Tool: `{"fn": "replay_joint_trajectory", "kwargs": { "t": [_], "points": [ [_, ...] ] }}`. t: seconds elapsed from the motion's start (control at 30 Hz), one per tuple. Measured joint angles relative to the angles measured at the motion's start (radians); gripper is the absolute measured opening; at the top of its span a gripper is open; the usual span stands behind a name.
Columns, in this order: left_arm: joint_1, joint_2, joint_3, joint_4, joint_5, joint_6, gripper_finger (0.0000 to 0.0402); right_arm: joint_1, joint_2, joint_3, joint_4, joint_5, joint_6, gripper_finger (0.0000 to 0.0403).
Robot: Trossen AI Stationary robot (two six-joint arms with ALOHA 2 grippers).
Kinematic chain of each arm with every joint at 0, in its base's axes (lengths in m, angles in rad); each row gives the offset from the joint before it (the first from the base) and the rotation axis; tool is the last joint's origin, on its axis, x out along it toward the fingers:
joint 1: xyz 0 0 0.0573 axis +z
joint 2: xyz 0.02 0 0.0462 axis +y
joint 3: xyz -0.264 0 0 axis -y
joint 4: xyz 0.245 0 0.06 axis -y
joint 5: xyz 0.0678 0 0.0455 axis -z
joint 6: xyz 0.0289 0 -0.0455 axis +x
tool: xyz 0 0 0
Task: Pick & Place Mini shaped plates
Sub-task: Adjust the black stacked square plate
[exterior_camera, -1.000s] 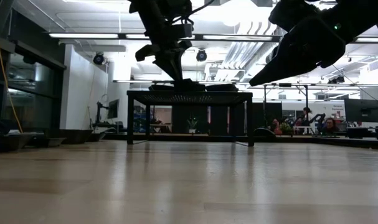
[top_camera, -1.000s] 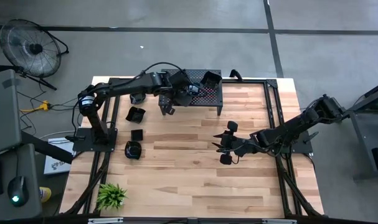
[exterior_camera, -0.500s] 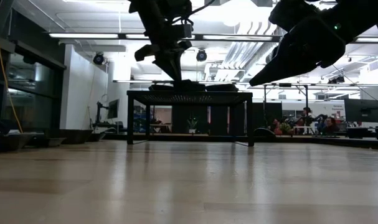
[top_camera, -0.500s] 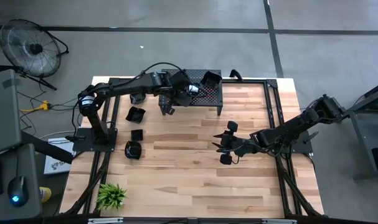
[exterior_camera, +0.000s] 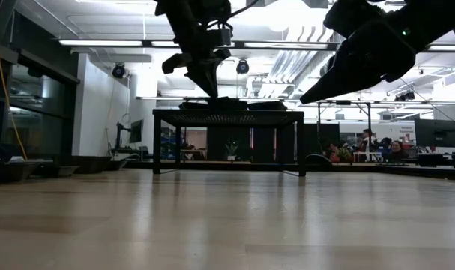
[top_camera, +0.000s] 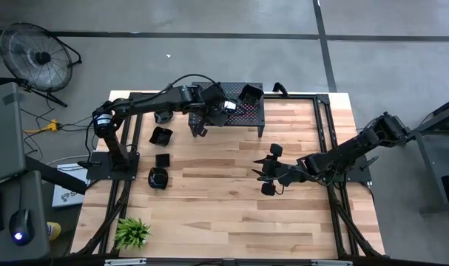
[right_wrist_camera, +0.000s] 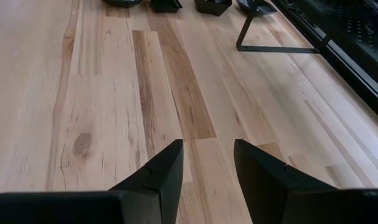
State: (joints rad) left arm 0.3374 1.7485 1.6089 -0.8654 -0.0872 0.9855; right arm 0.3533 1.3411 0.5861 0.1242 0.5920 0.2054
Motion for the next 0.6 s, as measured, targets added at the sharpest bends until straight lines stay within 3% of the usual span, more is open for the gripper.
{"fn": "replay_joint_trajectory", "kwargs": {
  "t": [0.37,0.6],
  "points": [
    [-0.028,-0.001,0.0,-0.013,-0.023,0.009,0.0,0.0,0.0,0.0,0.0,0.002,-0.002,0.0138],
    [-0.049,-0.001,0.0,-0.031,-0.104,0.012,0.0,0.0,0.0,0.0,0.0,0.003,-0.002,0.0138]
  ]
}}
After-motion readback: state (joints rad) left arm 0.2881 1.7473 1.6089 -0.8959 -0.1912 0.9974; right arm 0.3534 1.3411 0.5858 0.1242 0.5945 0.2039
